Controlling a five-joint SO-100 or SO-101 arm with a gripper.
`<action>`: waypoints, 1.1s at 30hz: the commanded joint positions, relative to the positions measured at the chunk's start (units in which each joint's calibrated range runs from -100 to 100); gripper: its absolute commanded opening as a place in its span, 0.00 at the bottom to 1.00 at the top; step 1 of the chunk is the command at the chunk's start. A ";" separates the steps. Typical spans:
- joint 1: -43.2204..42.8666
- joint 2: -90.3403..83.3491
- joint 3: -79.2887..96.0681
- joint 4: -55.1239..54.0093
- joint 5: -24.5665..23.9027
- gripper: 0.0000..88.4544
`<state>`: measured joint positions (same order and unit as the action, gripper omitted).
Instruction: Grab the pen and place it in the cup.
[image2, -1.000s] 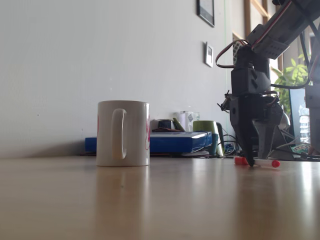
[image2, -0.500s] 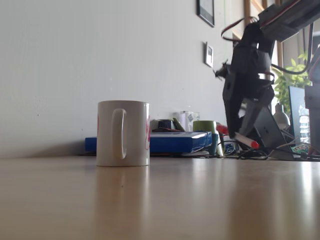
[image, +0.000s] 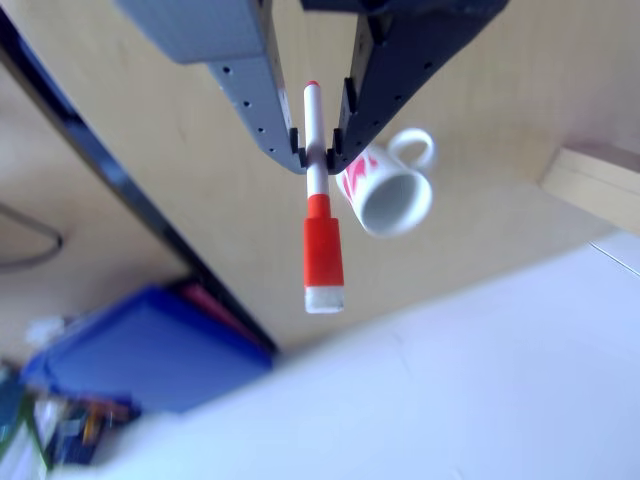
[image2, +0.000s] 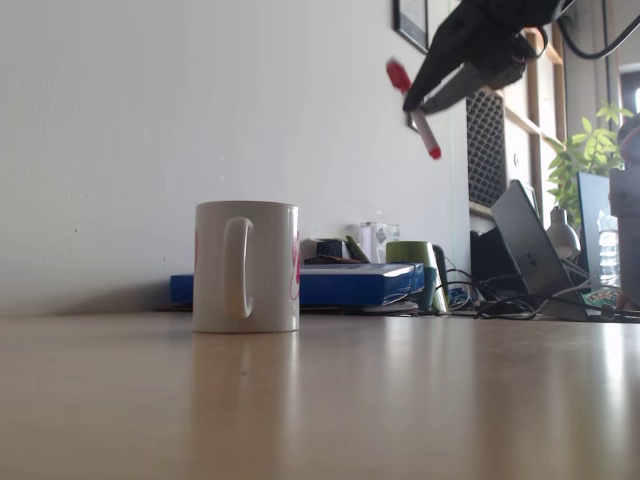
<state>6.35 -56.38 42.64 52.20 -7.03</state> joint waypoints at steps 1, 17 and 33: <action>-1.80 -1.71 -2.49 -6.05 0.20 0.01; -7.39 0.11 24.76 -53.11 0.20 0.01; -11.65 25.92 12.90 -65.58 -0.22 0.01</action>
<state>-4.28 -33.73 61.44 -12.12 -7.03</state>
